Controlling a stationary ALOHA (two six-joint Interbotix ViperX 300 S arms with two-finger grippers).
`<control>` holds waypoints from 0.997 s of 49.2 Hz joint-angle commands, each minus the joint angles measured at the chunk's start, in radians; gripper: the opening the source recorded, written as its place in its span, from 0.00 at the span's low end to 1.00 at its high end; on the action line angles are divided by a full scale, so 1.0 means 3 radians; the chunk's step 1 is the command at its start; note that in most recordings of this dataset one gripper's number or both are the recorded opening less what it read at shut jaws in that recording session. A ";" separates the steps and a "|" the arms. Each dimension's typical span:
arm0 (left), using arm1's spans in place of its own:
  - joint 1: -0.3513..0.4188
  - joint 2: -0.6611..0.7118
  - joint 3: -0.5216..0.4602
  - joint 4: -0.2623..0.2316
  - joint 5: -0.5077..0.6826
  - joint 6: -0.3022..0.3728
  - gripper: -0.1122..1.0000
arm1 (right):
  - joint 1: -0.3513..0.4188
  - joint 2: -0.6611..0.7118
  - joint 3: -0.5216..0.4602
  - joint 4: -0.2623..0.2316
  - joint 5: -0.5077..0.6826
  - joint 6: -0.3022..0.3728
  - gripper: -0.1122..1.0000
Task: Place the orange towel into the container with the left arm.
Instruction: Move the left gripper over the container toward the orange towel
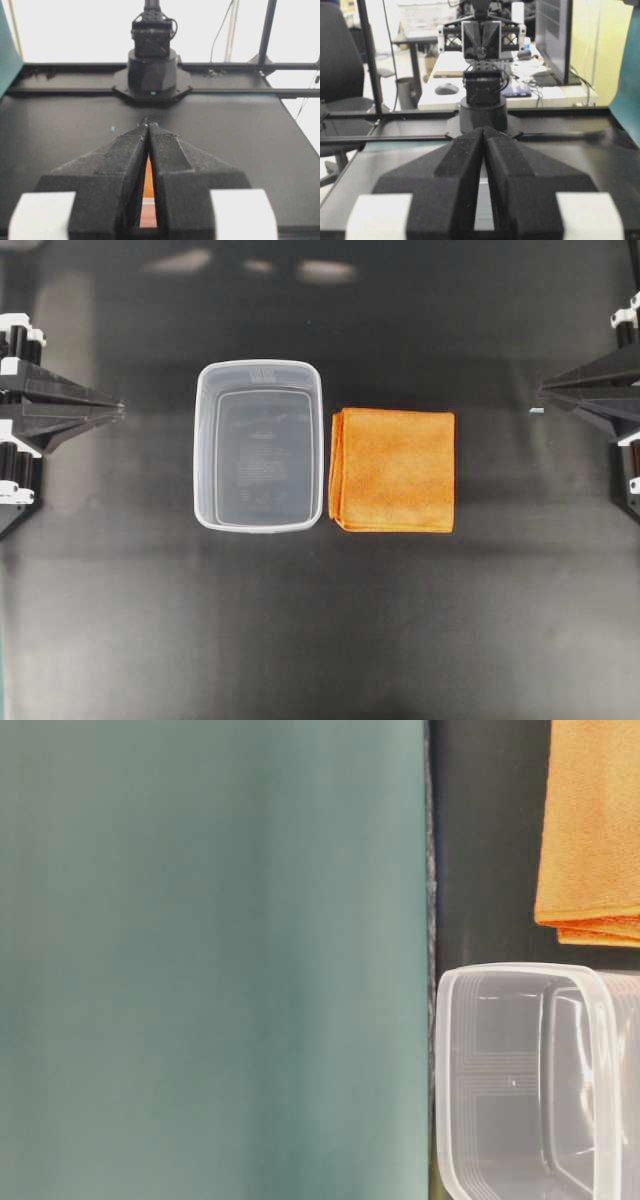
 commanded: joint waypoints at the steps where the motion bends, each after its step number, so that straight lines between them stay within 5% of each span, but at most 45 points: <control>1: -0.0020 0.0072 -0.0112 0.0138 0.0159 -0.0066 0.15 | 0.0020 0.0041 -0.0026 0.0010 -0.0020 0.0026 0.11; 14: -0.0026 0.0501 -0.0833 0.0138 0.1217 -0.0082 0.10 | 0.0015 -0.0026 -0.0010 0.0036 0.0056 0.0026 0.09; 30: -0.0020 0.1657 -0.2086 0.0143 0.2214 0.0220 0.10 | -0.0072 -0.0159 -0.0026 0.0036 0.0291 0.0031 0.13; 34: -0.0026 0.1969 -0.2388 0.0143 0.2429 0.0225 0.10 | -0.0072 -0.0210 -0.0031 0.0036 0.0317 0.0031 0.25; 42: 0.0000 0.2562 -0.3022 0.0143 0.2920 0.0251 0.14 | -0.0061 -0.0266 -0.0020 0.0036 0.0327 0.0041 0.62; 49: 0.0026 0.3063 -0.3569 0.0143 0.3380 0.0251 0.43 | -0.0051 -0.0291 -0.0026 0.0036 0.0327 0.0082 0.79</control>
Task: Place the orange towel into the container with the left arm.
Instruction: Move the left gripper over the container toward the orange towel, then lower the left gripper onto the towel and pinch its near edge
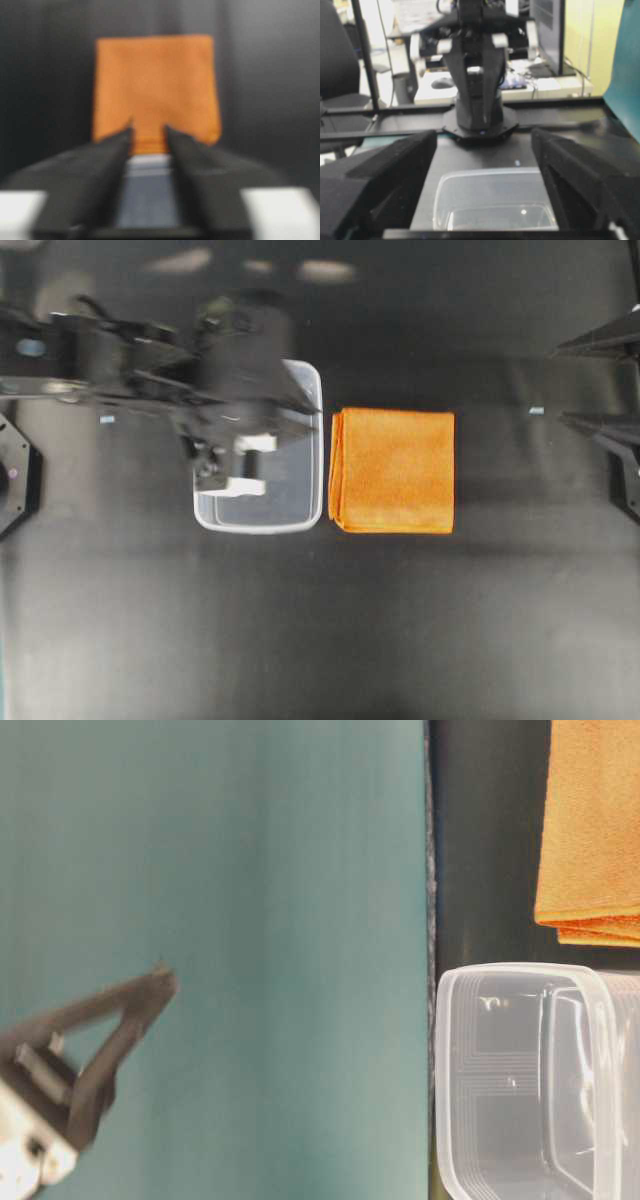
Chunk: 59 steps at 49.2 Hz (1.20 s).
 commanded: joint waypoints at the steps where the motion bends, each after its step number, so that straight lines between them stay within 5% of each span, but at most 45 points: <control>1: 0.0015 0.0332 -0.0496 0.0010 0.0327 -0.0005 0.49 | 0.0010 -0.0005 -0.0046 0.0010 -0.0015 0.0010 0.79; 7: -0.0010 0.0833 -0.0977 0.0010 0.0701 0.0000 0.81 | 0.0010 -0.0046 -0.0041 0.0010 -0.0015 0.0010 0.78; 12: -0.0051 0.1197 -0.1263 0.0010 0.0910 0.0010 0.92 | 0.0010 -0.0077 -0.0031 0.0010 -0.0015 0.0010 0.78; 32: -0.0077 0.2132 -0.1442 0.0010 0.0813 0.0251 0.92 | 0.0010 -0.0118 -0.0036 0.0010 -0.0020 0.0010 0.78; 53: -0.0087 0.2403 -0.1416 0.0010 0.0343 0.0281 0.91 | 0.0010 -0.0123 -0.0036 0.0010 -0.0020 0.0020 0.78; 59: -0.0087 0.2398 -0.1386 0.0010 0.0343 0.0286 0.82 | 0.0010 -0.0123 -0.0031 0.0010 -0.0020 0.0015 0.78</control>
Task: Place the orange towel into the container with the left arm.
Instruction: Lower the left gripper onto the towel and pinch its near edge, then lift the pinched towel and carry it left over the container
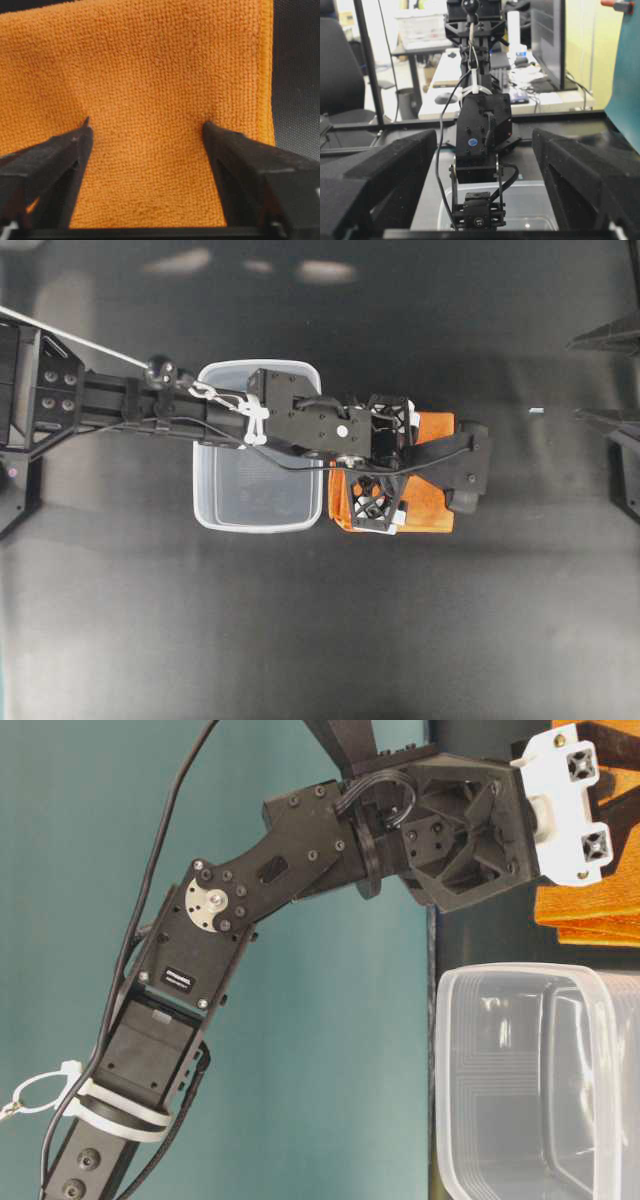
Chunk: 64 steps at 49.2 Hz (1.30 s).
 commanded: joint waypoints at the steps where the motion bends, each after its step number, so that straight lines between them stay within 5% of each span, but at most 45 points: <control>1: -0.0005 -0.0026 0.0005 0.0010 -0.0020 0.0005 0.78 | 0.0005 0.0015 -0.0031 0.0010 -0.0010 0.0005 0.78; 15: -0.0010 -0.0092 0.0031 0.0010 -0.0005 0.0010 0.13 | 0.0005 0.0020 -0.0031 0.0010 -0.0015 0.0005 0.78; 33: 0.0031 -0.0915 -0.0026 0.0010 0.0123 0.0015 0.12 | 0.0005 0.0015 -0.0026 0.0010 -0.0010 0.0000 0.78; 53: 0.0036 -0.2265 0.0015 0.0010 0.1084 0.0005 0.12 | 0.0005 -0.0015 -0.0031 0.0010 -0.0010 0.0000 0.78; 64: 0.0061 -0.2577 0.0419 0.0010 0.1560 0.0010 0.12 | 0.0005 -0.0020 -0.0026 0.0010 -0.0015 0.0000 0.78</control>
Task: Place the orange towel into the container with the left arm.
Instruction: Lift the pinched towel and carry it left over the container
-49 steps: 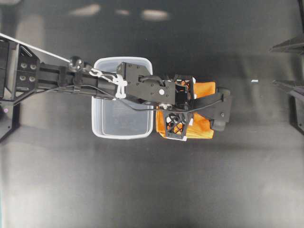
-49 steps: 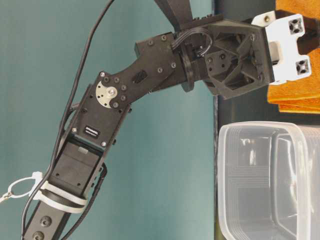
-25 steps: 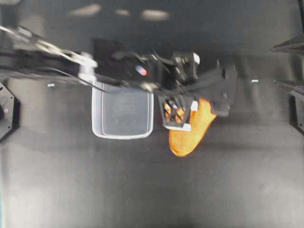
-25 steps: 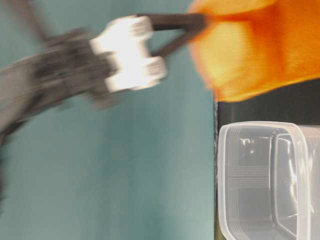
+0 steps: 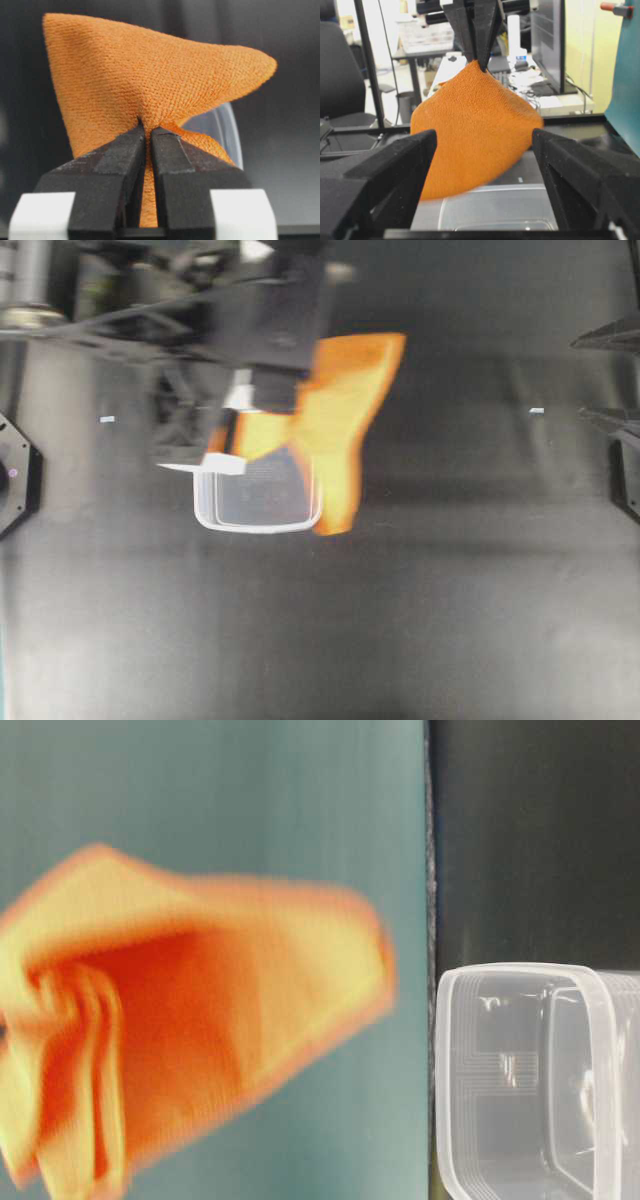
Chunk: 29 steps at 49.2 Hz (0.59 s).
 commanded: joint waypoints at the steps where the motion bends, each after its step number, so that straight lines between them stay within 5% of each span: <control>1: 0.0026 -0.0123 0.0143 0.0010 0.0102 0.0000 0.12 | 0.0005 0.0020 -0.0026 0.0010 -0.0015 0.0000 0.78; 29: 0.0179 0.0322 0.1120 0.0010 -0.0409 0.0092 0.12 | 0.0005 0.0015 -0.0020 0.0010 -0.0015 0.0005 0.78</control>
